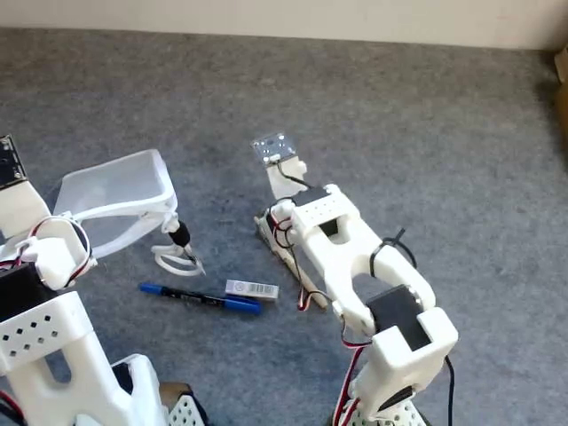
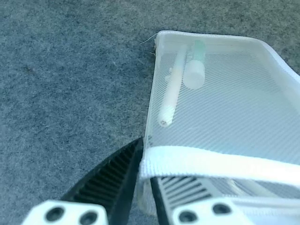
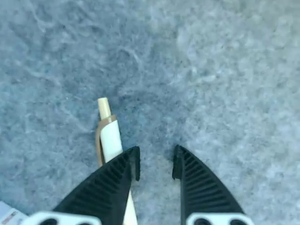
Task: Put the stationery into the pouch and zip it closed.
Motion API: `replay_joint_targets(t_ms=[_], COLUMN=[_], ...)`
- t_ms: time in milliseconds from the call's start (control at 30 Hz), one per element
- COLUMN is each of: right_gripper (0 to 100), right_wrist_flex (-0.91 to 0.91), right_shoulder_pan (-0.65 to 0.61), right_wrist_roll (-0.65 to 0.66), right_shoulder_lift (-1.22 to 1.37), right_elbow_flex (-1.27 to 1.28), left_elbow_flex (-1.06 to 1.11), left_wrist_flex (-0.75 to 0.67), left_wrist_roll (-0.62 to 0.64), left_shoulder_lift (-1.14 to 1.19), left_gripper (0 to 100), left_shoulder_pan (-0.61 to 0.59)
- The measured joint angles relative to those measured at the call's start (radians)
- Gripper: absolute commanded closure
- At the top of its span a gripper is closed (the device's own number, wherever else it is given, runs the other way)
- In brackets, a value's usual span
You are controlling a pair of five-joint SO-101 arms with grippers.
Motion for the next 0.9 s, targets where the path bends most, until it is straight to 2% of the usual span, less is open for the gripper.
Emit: replay_joint_targets(t_ms=[667, 900], right_gripper=[88.2, 88.2], right_wrist_flex=[0.011, 0.140], right_shoulder_pan=[0.000, 0.000], right_wrist_roll=[0.000, 0.000], right_shoulder_lift=[0.066, 0.147], right_elbow_flex=[-0.061, -0.193], left_elbow_flex=[0.000, 0.000], left_wrist_flex=[0.000, 0.000], left_wrist_roll=[0.006, 0.006], left_shoulder_lift=[0.000, 0.000], left_gripper=[99, 99], left_shoulder_pan=[0.000, 0.000])
